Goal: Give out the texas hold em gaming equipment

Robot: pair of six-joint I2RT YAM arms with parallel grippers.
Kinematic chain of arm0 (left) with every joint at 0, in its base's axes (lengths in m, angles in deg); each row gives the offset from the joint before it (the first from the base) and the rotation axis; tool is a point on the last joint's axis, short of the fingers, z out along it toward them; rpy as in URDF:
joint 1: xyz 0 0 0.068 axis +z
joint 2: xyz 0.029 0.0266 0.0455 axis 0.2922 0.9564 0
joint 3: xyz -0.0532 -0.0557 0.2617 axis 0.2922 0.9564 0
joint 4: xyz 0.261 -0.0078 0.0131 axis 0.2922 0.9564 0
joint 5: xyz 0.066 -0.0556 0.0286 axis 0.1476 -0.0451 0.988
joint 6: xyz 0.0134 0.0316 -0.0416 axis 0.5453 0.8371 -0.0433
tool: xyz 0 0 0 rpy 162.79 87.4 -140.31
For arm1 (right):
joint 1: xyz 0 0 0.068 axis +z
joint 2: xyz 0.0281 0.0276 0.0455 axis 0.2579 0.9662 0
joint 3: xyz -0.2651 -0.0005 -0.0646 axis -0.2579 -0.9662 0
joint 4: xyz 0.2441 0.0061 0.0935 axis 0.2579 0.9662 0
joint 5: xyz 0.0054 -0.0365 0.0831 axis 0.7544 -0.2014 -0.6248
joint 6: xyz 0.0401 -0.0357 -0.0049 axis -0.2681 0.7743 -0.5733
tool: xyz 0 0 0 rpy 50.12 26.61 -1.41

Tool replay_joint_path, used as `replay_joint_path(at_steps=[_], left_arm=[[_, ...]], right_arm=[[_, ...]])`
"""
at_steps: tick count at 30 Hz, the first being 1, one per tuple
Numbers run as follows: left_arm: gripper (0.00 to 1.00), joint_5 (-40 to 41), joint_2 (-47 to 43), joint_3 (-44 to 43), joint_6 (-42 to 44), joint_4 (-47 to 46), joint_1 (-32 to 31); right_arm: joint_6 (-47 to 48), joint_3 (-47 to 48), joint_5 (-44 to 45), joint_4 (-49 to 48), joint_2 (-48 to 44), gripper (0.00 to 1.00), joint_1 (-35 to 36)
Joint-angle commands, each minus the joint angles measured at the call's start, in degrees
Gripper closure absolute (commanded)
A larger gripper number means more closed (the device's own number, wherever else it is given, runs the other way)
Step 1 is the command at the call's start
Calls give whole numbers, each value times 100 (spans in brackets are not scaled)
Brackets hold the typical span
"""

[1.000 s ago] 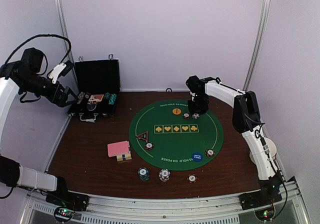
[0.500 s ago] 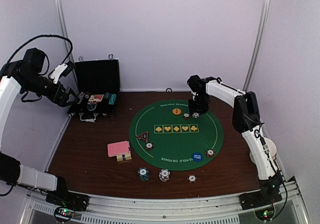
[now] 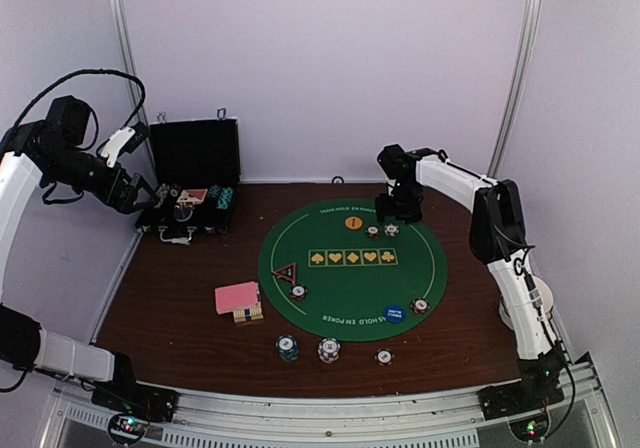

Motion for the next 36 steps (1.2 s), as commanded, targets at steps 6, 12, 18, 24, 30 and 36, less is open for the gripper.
replay_joint_path(at_steps=[6, 12, 18, 24, 30, 36], left_arm=[[2, 190, -199, 105, -154, -494, 37], [2, 358, -350, 406, -268, -786, 41], [3, 547, -354, 582, -275, -903, 38], [3, 673, -213, 470, -237, -703, 41], [2, 701, -244, 475, -185, -660, 37], [2, 576, -341, 485, -78, -612, 45]], right_arm=[[444, -1857, 473, -571, -2635, 8, 1204], [305, -3361, 428, -960, -3633, 1, 2326], [99, -4179, 465, -1055, -4043, 1, 3400], [-8, -4435, 215, -955, -4023, 1, 3989], [46, -4472, -205, -993, -3855, 0, 4304], [41, -4518, -566, -1258, -3640, 5, 4441]])
